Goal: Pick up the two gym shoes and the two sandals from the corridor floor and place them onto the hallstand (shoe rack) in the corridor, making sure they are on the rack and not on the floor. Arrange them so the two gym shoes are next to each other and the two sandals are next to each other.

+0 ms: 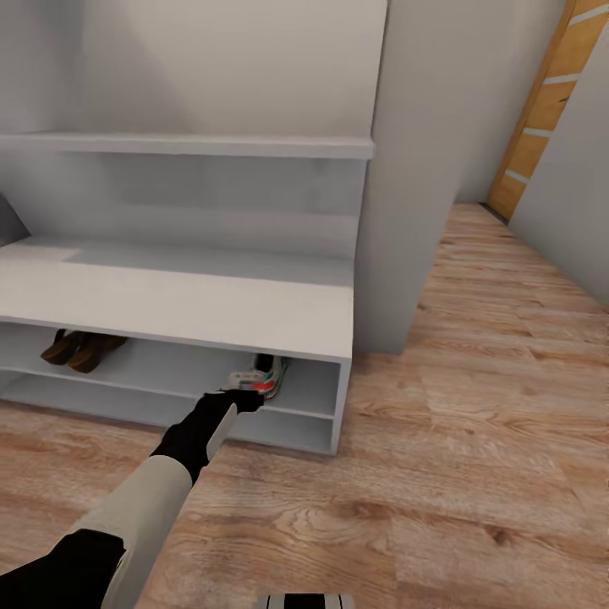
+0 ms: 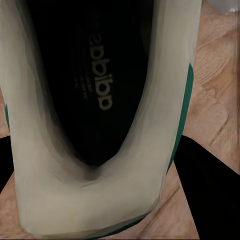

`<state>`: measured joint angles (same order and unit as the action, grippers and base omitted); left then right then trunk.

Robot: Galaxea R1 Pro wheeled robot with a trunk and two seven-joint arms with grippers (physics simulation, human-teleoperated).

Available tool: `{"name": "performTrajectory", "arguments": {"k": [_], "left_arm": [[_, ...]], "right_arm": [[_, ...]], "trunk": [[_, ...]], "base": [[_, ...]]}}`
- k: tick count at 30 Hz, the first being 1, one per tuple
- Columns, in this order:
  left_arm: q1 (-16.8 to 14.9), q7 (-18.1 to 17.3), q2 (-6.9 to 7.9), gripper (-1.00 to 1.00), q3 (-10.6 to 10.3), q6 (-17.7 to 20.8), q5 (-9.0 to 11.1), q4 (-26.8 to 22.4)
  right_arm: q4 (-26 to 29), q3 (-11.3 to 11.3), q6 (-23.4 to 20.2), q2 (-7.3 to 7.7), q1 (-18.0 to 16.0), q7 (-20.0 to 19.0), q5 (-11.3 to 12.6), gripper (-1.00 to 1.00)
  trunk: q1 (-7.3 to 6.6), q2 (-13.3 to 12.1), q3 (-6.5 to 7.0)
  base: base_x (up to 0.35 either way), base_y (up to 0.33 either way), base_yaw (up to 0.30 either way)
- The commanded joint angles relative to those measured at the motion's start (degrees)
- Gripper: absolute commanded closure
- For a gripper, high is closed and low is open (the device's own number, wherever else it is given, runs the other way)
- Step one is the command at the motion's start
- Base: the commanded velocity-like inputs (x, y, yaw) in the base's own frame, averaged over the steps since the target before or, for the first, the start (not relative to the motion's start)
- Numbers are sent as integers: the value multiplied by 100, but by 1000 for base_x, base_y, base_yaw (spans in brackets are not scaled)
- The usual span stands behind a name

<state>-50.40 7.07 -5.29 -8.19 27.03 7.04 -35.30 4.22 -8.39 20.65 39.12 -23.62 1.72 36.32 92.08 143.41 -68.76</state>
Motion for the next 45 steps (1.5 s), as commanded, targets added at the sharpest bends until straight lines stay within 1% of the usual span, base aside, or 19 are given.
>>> {"name": "performTrajectory", "arguments": {"k": [1, 16, 20, 22, 24, 25, 26, 27, 28, 29, 30, 31, 32, 33, 36, 37, 38, 40, 45], "left_arm": [[-2, 48, 3, -100, -30, 22, 61, -10], [42, -3, 36, -100, -34, -31, 61, -21], [339, -28, 108, -100, -36, -158, 61, -21], [498, -93, 206, -100, -38, -355, 65, -21], [661, -276, 337, -100, -44, -619, 67, 0], [780, -473, 431, -100, -47, -809, 63, 21], [843, -589, 480, -100, -48, -908, 59, 30], [974, -829, 579, -100, -47, -1102, 53, 42], [1250, -1299, 776, -100, -30, -1492, 65, 50], [1315, -1413, 825, -100, -24, -1591, 73, 50], [1490, -1736, 962, -100, -5, -1891, 96, 54], [1580, -1936, 1042, -100, 3, -2085, 105, 58], [1618, -2030, 1077, -100, 7, -2175, 107, 60], [1889, -2599, 1238, -100, 42, -2675, 160, 67], [1900, -2656, 1245, -100, 44, -2683, 157, 63], [1922, -2774, 1291, -100, 45, -2685, 152, 66], [1925, -2779, 1306, -100, 45, -2685, 158, 66], [1954, -2791, 1357, -100, 45, -2685, 206, 67], [1976, -2798, 1405, -100, 45, -2685, 343, 67]], "right_arm": [[1, -47, 9, -1, -3, 21, -46, 100], [0, -40, 16, -1, -3, 25, -46, 100], [0, -40, 18, -1, -3, 29, -46, 100], [0, -40, 18, -1, -3, 30, -46, 100], [0, -41, 18, -1, -3, 30, -46, 100], [2, -46, 18, -1, -3, 30, -44, 100], [1, -48, 18, -1, -3, 30, -43, 100], [2, -51, 18, -1, -3, 30, -41, 100], [4, -52, 18, -4, -3, 30, -39, 100], [4, -51, 18, -5, -3, 30, -38, 100], [3, -50, 18, -7, -3, 30, -38, 100], [3, -49, 18, -10, -3, 30, -37, 100], [5, -49, 18, -12, -3, 30, -37, 100], [0, -48, 21, -22, -3, 30, -37, 100], [0, -48, 24, -25, -3, 30, -37, 100], [0, -53, 26, -56, -3, 30, -37, 100], [-2, -53, 26, -59, -3, 30, -37, 100], [-6, -51, 26, -76, -3, 30, -41, 100], [-8, -49, 26, -120, -3, 30, -45, 100]], "trunk": [[-4, 2, -4], [-4, 2, -4], [-4, 2, -4], [-4, 2, -4], [-4, 2, -4], [-4, 2, -4], [-4, 2, -4], [-4, 2, -4], [-4, 2, -4], [-4, 2, -4], [-4, 2, -4], [-4, 2, -4], [-4, 2, -4], [-4, 2, -4], [-4, 2, -4], [-4, 2, -4], [-4, 2, -4], [-4, 2, -4], [-4, 2, -4]], "base": [[-301, 193, 0], [-282, 220, 0], [-277, 226, 0], [-277, 226, 0], [-277, 226, 0], [-276, 226, 0], [-276, 226, 0], [-269, 228, 0], [-210, 251, 0], [-183, 259, 0], [-98, 280, 0], [-62, 290, 0], [-50, 293, 0], [-1, 332, 0], [-1, 334, 0], [-39, 335, 0], [-48, 334, 0], [-65, 333, 0], [-77, 333, 0]]}}
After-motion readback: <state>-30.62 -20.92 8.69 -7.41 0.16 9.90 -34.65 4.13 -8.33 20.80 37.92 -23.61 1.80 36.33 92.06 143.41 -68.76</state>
